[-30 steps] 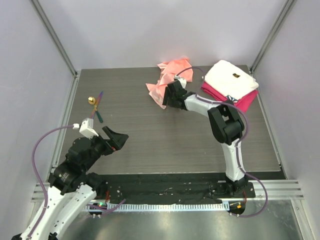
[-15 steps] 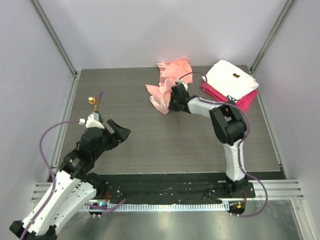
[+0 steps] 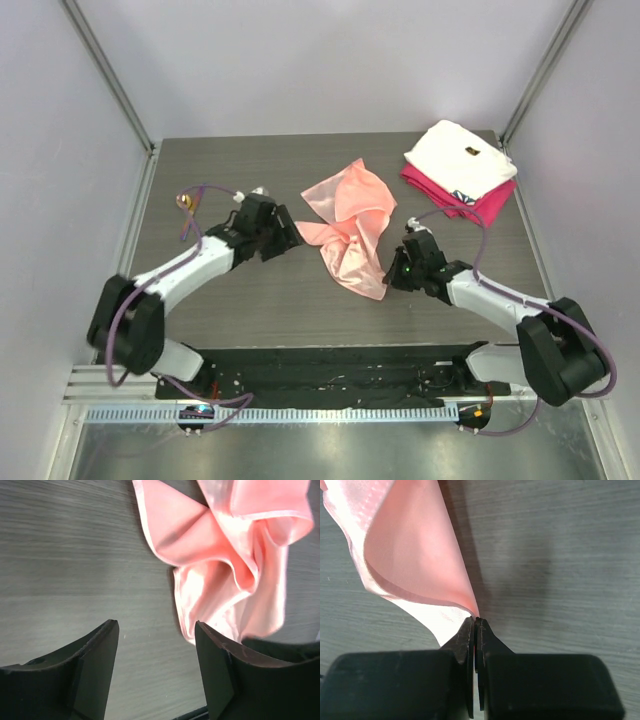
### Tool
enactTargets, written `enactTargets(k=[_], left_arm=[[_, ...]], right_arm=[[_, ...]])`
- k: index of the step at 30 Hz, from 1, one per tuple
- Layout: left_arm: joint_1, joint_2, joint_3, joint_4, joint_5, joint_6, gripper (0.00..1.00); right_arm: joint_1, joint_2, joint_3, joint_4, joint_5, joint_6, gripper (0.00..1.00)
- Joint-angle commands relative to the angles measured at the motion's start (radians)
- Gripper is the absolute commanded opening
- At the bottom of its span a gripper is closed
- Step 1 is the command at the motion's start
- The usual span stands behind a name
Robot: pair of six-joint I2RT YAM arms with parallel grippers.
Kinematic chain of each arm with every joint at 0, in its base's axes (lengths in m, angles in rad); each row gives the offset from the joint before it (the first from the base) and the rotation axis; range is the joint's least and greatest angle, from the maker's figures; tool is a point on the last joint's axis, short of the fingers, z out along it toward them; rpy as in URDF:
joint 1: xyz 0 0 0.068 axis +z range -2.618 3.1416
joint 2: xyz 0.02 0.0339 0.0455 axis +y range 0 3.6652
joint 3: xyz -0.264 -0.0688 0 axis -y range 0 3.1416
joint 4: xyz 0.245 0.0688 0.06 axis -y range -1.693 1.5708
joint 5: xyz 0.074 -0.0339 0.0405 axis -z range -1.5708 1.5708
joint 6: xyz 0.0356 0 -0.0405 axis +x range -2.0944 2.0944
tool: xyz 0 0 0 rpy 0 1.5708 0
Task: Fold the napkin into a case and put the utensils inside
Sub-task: Move the crumpled napkin to the corner of the board, then pick up the crumpled napkin from the center of the board.
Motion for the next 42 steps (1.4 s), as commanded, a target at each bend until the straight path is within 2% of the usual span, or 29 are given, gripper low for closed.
enactTargets(k=[1, 5, 11, 18, 21, 25, 26, 28, 29, 32, 38, 42], left_arm=[[0.0, 0.184, 0.074, 0.093, 0.103, 0.012, 0.66], [0.0, 0.306, 0.097, 0.171, 0.086, 0.018, 0.66], [0.012, 0.386, 0.147, 0.187, 0.037, 0.045, 0.67], [0.048, 0.522, 0.229, 0.223, 0.085, -0.017, 0.66], [0.066, 0.545, 0.253, 0.223, 0.077, -0.026, 0.63], [0.08, 0.583, 0.282, 0.219, 0.097, -0.029, 0.49], [0.08, 0.588, 0.291, 0.225, 0.101, -0.029, 0.39], [0.083, 0.596, 0.301, 0.225, 0.109, -0.023, 0.28], [0.088, 0.594, 0.31, 0.223, 0.117, -0.017, 0.14], [0.101, 0.546, 0.313, 0.187, 0.115, 0.014, 0.0], [0.109, 0.32, 0.233, 0.114, 0.025, 0.049, 0.0], [0.109, 0.185, 0.03, 0.182, 0.087, -0.006, 0.0]], right_arm=[[-0.025, -0.087, -0.027, 0.008, -0.043, 0.011, 0.01], [-0.072, -0.109, -0.034, -0.003, -0.089, -0.024, 0.01], [-0.161, -0.11, -0.056, -0.004, -0.155, -0.069, 0.01], [-0.177, -0.096, -0.056, -0.003, -0.159, -0.093, 0.01], [-0.178, -0.099, -0.05, -0.009, -0.159, -0.099, 0.01], [-0.18, -0.118, -0.044, -0.016, -0.146, -0.101, 0.01], [-0.18, -0.121, -0.041, -0.018, -0.144, -0.101, 0.01], [-0.178, -0.118, -0.036, -0.019, -0.146, -0.098, 0.01], [-0.178, -0.118, -0.034, -0.024, -0.146, -0.095, 0.01], [-0.18, -0.127, -0.045, -0.035, -0.172, -0.072, 0.01], [-0.155, -0.211, -0.166, -0.027, -0.288, 0.023, 0.01], [-0.008, -0.306, -0.263, -0.007, -0.253, 0.144, 0.03]])
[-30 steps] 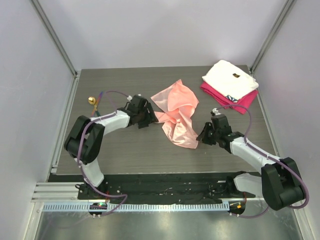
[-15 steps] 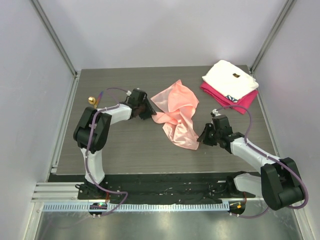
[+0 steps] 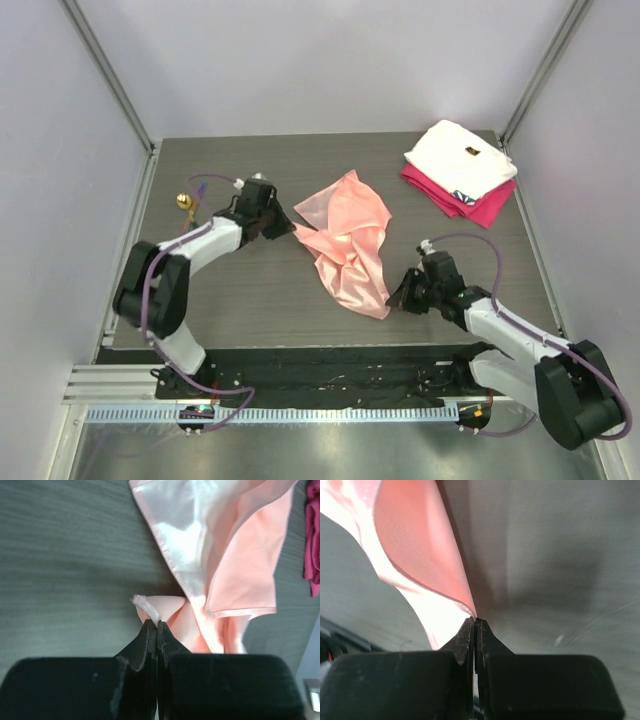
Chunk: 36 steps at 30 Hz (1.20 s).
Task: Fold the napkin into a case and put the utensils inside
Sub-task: Pick up the crumpled napkin from the center of the board.
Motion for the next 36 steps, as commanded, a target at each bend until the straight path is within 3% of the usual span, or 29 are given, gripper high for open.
enactTargets(k=[1, 3, 4, 7, 10, 17, 21, 26, 32, 36], left_arm=[[0.003, -0.181, -0.178, 0.044, 0.05, -0.035, 0.0], [0.002, -0.248, -0.261, 0.055, 0.068, -0.052, 0.0], [0.002, -0.27, -0.284, 0.055, 0.076, -0.052, 0.0], [0.0, -0.351, -0.353, 0.047, 0.093, -0.057, 0.0], [-0.003, -0.421, -0.396, 0.006, 0.065, -0.055, 0.0], [-0.003, -0.468, -0.434, -0.077, 0.015, -0.086, 0.0], [-0.003, -0.454, -0.462, -0.085, 0.007, -0.144, 0.0], [-0.003, -0.442, -0.518, -0.094, -0.048, -0.216, 0.0], [-0.001, -0.408, -0.56, -0.052, -0.039, -0.271, 0.0], [-0.001, -0.402, -0.574, -0.033, -0.031, -0.284, 0.0]], right_arm=[[0.136, -0.1, -0.078, -0.016, -0.004, 0.132, 0.14], [0.135, -0.114, -0.038, -0.062, 0.045, 0.112, 0.27], [0.135, -0.112, -0.014, -0.075, 0.065, 0.094, 0.43], [0.134, -0.056, 0.159, -0.144, 0.168, 0.031, 0.61], [0.134, 0.056, 0.334, -0.139, 0.211, -0.053, 0.7], [0.173, 0.479, 0.811, -0.153, 0.194, -0.202, 0.67], [0.247, 0.696, 1.031, -0.188, 0.202, -0.27, 0.55], [0.334, 0.927, 1.316, -0.234, 0.178, -0.301, 0.48], [0.428, 1.22, 1.641, -0.384, 0.242, -0.366, 0.48], [0.462, 1.326, 1.726, -0.429, 0.286, -0.4, 0.52]])
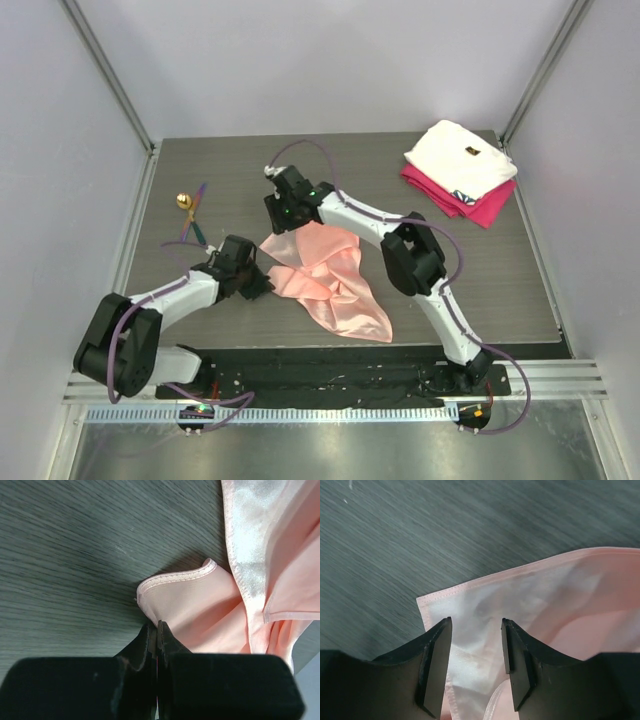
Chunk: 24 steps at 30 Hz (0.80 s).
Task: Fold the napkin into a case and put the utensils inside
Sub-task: Pick up the crumpled napkin from the center of the board.
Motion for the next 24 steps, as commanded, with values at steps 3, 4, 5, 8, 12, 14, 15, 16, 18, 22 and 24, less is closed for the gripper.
enactTargets(k=[3, 4, 5, 8, 12, 14, 15, 16, 18, 22, 24], left_arm=[[0.0, 0.009, -0.03, 0.046, -0.016, -0.033, 0.0], [0.0, 0.011, -0.033, 0.049, -0.017, -0.034, 0.0], [0.0, 0.014, -0.035, 0.049, -0.017, -0.034, 0.0], [0.0, 0.022, -0.035, 0.057, -0.013, -0.033, 0.0], [-0.002, 0.032, -0.032, 0.058, -0.006, -0.027, 0.0], [0.0, 0.029, -0.033, 0.055, -0.005, -0.027, 0.0], [0.0, 0.026, -0.035, 0.057, -0.005, -0.027, 0.0], [0.0, 0.025, -0.036, 0.054, -0.006, -0.028, 0.0], [0.0, 0.011, -0.04, 0.044, -0.011, -0.025, 0.0], [0.001, -0.015, -0.041, 0.024, -0.033, -0.017, 0.0], [0.003, -0.023, -0.044, 0.017, -0.04, -0.016, 0.0]], right_arm=[[0.054, 0.083, 0.123, -0.096, 0.064, -0.083, 0.55], [0.061, 0.092, 0.133, -0.097, 0.065, -0.089, 0.54], [0.067, 0.095, 0.134, -0.099, 0.067, -0.095, 0.55], [0.087, 0.103, 0.133, -0.1, 0.071, -0.109, 0.55], [0.104, 0.109, 0.124, -0.099, 0.082, -0.113, 0.54], [0.116, 0.115, 0.116, -0.099, 0.084, -0.121, 0.54], [0.119, 0.116, 0.113, -0.1, 0.088, -0.124, 0.54], [0.124, 0.119, 0.104, -0.103, 0.097, -0.126, 0.55], [0.133, 0.124, 0.088, -0.105, 0.117, -0.144, 0.61], [0.151, 0.133, 0.044, -0.116, 0.171, -0.179, 0.69], [0.154, 0.144, 0.032, -0.129, 0.203, -0.189, 0.7]])
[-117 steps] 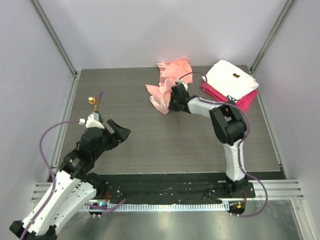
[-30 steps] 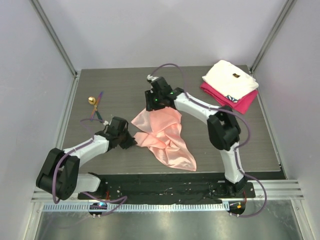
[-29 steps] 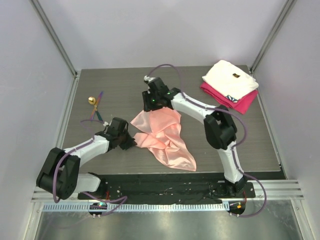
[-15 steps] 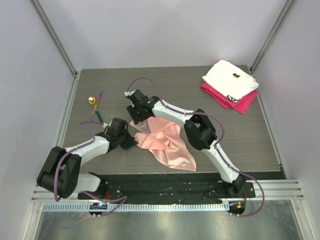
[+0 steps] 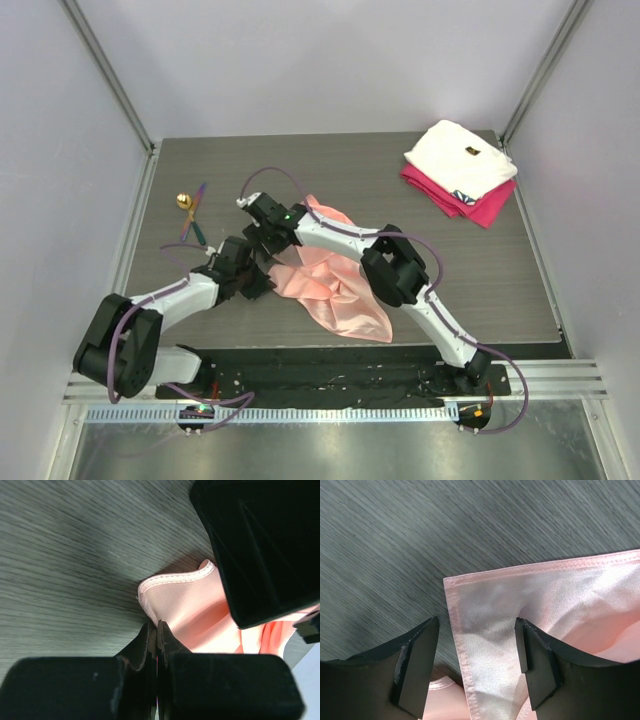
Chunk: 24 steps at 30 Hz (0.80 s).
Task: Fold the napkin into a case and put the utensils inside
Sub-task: Pick up the crumpled napkin from the center of the board.
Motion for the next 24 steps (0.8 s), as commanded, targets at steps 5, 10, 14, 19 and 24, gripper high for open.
enactTargets(k=[5, 10, 14, 19, 24], left_arm=[[0.004, -0.025, -0.029, -0.044, -0.036, 0.018, 0.0], [0.006, -0.042, -0.022, -0.058, -0.024, 0.024, 0.0], [0.029, -0.088, 0.008, -0.121, -0.024, 0.048, 0.0], [0.111, -0.177, 0.118, -0.231, -0.009, 0.125, 0.0], [0.21, -0.269, 0.347, -0.36, 0.034, 0.269, 0.0]], right_arm=[[0.015, 0.051, -0.063, -0.052, 0.174, -0.027, 0.58], [-0.002, 0.042, -0.027, -0.039, 0.196, 0.005, 0.2], [-0.044, -0.018, 0.013, -0.017, 0.144, 0.056, 0.04], [-0.155, -0.168, 0.034, 0.006, 0.067, 0.159, 0.01], [-0.26, -0.483, -0.083, 0.078, 0.044, 0.219, 0.01]])
